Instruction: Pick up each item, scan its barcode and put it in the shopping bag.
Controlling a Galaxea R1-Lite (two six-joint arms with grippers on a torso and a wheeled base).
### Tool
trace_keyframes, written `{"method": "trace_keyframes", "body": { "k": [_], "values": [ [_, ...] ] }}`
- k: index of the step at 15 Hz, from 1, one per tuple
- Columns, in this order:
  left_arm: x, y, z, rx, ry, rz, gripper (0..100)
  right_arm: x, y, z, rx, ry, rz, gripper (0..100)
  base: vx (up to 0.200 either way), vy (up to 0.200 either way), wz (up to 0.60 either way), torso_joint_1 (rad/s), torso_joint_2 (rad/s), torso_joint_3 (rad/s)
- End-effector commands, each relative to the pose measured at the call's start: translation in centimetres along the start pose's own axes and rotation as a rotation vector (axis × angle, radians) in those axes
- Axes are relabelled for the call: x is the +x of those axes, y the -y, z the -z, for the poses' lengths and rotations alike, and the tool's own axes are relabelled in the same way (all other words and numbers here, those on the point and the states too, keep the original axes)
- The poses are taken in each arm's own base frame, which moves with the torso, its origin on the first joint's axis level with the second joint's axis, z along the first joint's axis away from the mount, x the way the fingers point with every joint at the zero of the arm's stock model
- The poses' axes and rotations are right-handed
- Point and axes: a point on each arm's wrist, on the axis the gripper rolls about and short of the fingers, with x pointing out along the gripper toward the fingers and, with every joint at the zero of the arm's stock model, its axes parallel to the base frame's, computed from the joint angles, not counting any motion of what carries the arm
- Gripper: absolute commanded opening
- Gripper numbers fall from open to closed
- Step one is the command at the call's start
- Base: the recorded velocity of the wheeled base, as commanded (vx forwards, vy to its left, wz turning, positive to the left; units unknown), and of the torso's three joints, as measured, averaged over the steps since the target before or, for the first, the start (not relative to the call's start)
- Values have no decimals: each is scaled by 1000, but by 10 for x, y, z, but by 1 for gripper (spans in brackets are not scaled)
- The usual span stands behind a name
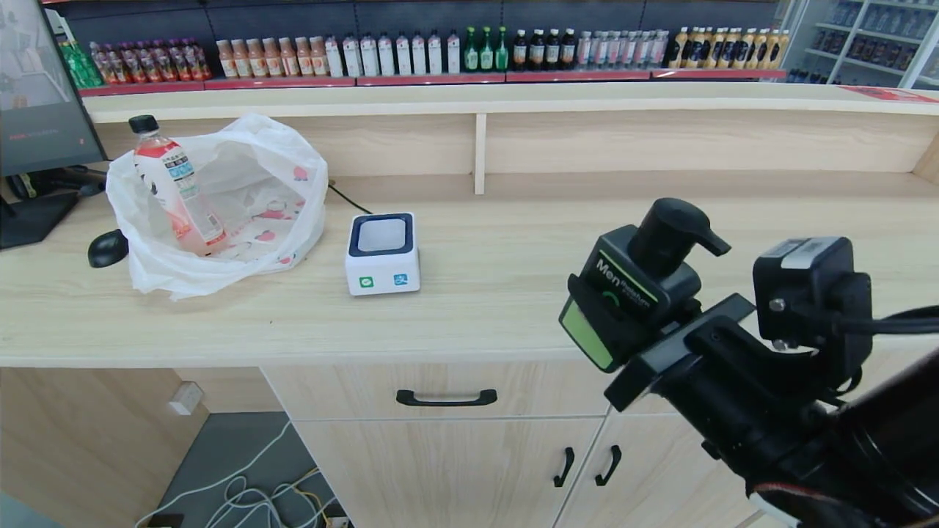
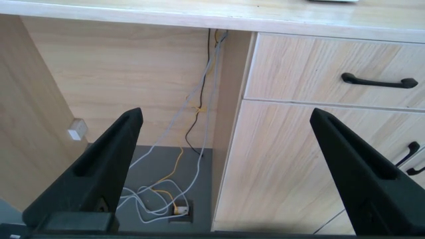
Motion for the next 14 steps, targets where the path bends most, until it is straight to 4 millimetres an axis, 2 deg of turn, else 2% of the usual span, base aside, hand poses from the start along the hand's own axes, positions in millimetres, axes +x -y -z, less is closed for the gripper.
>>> {"method": "trace_keyframes", "body": {
  "k": [1, 4, 6, 10, 13, 14],
  "values": [
    [0, 0, 0, 0, 1, 0, 100, -12, -11, -5, -6, 5, -60, 0, 0, 0, 0, 0, 0, 0],
    [0, 0, 0, 0, 1, -1, 100, -20, -18, -13, -89, 32, -99, 0, 0, 0, 0, 0, 0, 0],
    [0, 0, 0, 0, 1, 0, 100, -37, -32, -13, -135, 25, -185, 0, 0, 0, 0, 0, 0, 0],
    [0, 0, 0, 0, 1, -1, 100, -40, -31, -16, -209, 55, -221, 0, 0, 0, 0, 0, 0, 0],
    [0, 0, 0, 0, 1, 0, 100, -43, -36, -16, -457, 199, -440, 0, 0, 0, 0, 0, 0, 0],
    [0, 0, 0, 0, 1, -1, 100, -44, -35, -16, -494, 216, -454, 0, 0, 0, 0, 0, 0, 0]
  ]
}}
